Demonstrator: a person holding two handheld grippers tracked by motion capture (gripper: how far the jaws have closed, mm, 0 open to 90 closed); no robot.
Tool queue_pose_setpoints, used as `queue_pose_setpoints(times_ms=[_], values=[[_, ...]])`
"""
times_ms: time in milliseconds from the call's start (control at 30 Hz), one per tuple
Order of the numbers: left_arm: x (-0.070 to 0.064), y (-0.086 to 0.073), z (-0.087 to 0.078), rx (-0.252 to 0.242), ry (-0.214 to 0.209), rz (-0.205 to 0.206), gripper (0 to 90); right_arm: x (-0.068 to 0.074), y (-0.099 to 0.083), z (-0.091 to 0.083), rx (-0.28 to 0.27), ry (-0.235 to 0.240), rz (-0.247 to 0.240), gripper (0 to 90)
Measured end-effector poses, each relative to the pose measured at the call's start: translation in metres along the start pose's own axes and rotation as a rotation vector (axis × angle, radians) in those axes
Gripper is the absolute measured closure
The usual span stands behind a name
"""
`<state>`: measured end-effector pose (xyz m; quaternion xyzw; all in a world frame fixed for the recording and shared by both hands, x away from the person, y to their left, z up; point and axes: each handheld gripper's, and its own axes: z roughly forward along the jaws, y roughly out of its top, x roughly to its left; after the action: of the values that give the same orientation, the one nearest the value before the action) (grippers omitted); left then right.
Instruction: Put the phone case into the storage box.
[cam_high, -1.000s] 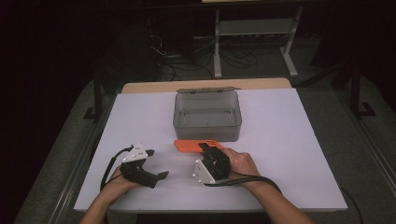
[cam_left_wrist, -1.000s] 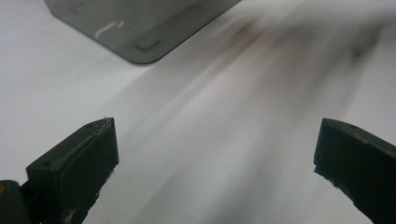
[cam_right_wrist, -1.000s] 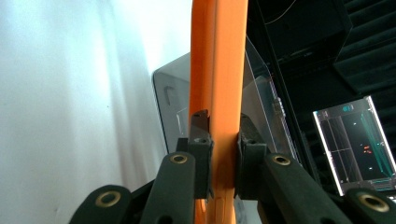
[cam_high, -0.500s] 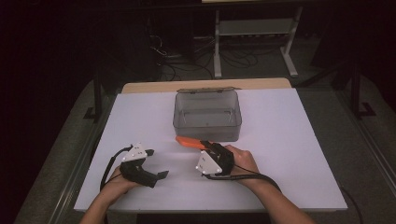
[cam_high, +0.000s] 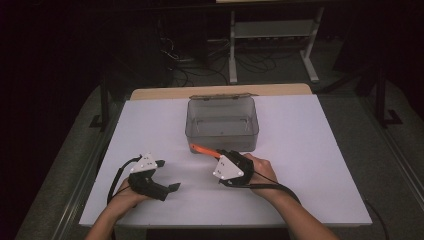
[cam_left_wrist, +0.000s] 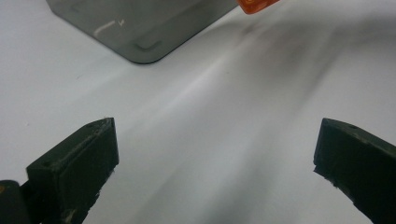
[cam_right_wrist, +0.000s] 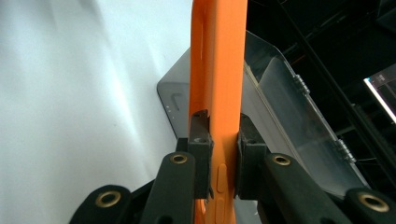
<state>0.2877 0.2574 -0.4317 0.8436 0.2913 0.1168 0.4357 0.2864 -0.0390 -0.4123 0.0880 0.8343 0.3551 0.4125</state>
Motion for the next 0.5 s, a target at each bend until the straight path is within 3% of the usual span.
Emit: queue_pose_setpoints(times_ms=[500], values=[[0.0,0.0,0.0,0.003,-0.004,-0.002,0.0,-0.015,-0.005,0.0,-0.012,0.075,0.163,78.7]])
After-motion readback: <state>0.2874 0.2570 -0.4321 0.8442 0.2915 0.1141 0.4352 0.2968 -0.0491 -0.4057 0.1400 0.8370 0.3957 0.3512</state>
